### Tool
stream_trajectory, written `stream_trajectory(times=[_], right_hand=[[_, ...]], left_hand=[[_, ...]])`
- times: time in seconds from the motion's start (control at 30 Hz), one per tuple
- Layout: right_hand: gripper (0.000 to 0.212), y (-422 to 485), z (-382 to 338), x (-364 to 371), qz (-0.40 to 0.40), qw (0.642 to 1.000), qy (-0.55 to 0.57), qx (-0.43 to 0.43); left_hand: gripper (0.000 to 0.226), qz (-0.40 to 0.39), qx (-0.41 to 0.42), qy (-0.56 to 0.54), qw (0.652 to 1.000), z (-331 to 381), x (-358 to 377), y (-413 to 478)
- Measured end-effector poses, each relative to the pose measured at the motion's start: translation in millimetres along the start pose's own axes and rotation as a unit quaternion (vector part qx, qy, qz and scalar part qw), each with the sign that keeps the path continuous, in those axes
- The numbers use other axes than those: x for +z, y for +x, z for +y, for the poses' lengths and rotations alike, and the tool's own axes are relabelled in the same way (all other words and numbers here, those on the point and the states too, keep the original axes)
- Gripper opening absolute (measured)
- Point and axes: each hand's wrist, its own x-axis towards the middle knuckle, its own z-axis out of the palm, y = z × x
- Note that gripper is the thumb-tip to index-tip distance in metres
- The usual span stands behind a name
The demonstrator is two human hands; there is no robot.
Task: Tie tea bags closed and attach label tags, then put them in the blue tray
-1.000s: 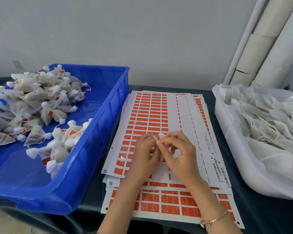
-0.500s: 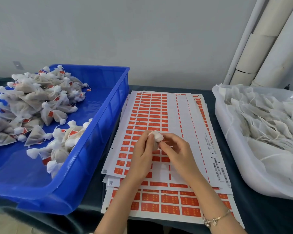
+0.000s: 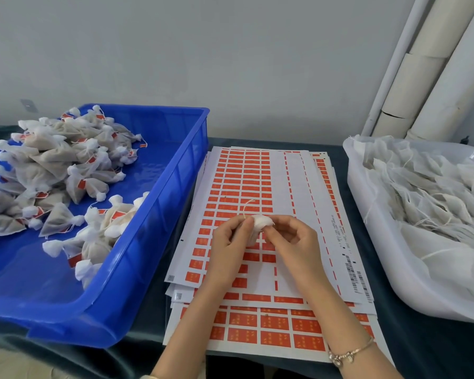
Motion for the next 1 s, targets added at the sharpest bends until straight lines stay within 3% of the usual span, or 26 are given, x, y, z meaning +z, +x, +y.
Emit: stream_trajectory(times=[0.17,0.33,0.47,0.6,0.7,1.0], right_hand=[[0.026,0.5,3.7,-1.0,0.011,1.0,-0.004,-0.027],[0.023,-1.7,4.9,-0.2,0.01,0.992,-0.07,-0.104],[0.032,-3.6,3.7,2.0,0.024,0.981,-0.128,-0.145],[0.019,-6.0,7.2,1.6,0.074,0.964,-0.185,-0.178],[0.017,-5.3,8.2,0.5,0.096,0.953,-0.224,-0.181],[0.013,-4.5,9.6,2.6,0.047,0.96,-0.229,-0.151]], left_hand=[[0.014,0.006,-0.01,0.007,1.0,-0.2,-0.1,0.1],[0.015,0.021,-0.022,0.007,1.0,-0.8,0.3,1.2],[0.016,0.029,-0.036,-0.006,0.999,-2.1,0.4,2.5],[0.017,0.037,-0.04,-0.009,0.998,-2.3,0.5,2.6],[0.019,0.042,-0.051,-0.015,0.998,-2.7,-0.6,3.9],[0.02,0.032,-0.045,-0.032,0.998,-2.6,-1.0,2.5]])
